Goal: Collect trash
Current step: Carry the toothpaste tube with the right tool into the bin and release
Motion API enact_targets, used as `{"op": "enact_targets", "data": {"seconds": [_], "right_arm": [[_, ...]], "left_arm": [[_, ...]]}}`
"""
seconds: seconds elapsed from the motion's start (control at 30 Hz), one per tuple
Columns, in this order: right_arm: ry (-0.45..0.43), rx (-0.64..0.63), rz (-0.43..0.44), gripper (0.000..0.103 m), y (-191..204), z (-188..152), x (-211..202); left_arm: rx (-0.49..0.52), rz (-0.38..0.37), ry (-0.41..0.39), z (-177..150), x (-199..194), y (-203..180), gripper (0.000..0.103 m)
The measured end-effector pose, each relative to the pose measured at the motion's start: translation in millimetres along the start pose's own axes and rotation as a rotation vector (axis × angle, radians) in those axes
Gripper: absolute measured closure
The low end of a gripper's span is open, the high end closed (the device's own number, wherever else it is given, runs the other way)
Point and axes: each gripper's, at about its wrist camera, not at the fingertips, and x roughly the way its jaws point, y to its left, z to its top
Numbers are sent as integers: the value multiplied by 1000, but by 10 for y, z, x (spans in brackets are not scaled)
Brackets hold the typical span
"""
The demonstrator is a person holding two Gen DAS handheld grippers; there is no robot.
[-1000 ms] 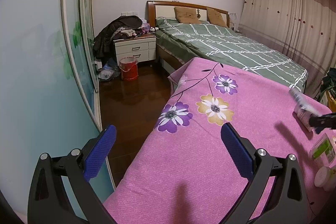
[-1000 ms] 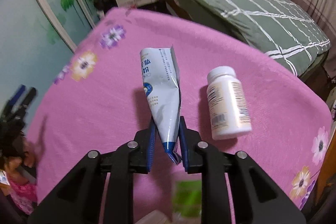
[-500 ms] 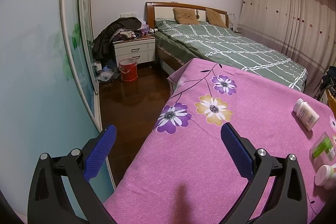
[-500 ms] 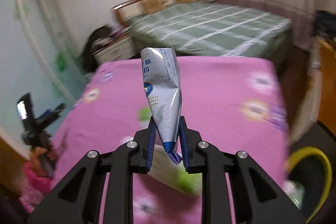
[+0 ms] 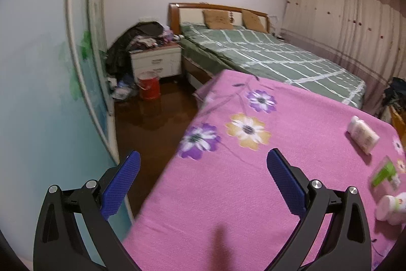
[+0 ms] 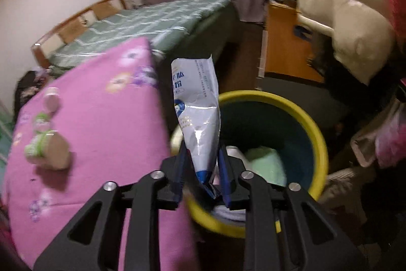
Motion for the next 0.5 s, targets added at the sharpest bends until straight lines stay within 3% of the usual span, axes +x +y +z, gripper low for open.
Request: {"op": "enact_targets", "data": {"seconds": [0.07,0.1,0.3,0.5], "right_arm": [[-14,8,-37,43,-54,-19,35],[-25,7,-52,41,-80,-15,25],[-65,18,26,40,-66,-31,-14],[-60,-178,166,40,690,-115,-37]], "left_arm": [[15,-26,2,-13,-71,-100,5],[32,-42,-4,-24,-145,-179,5],[133,-164,-22,-133,-503,-771,5],[194,-228,-28,-186,-672,-1180,5]]}}
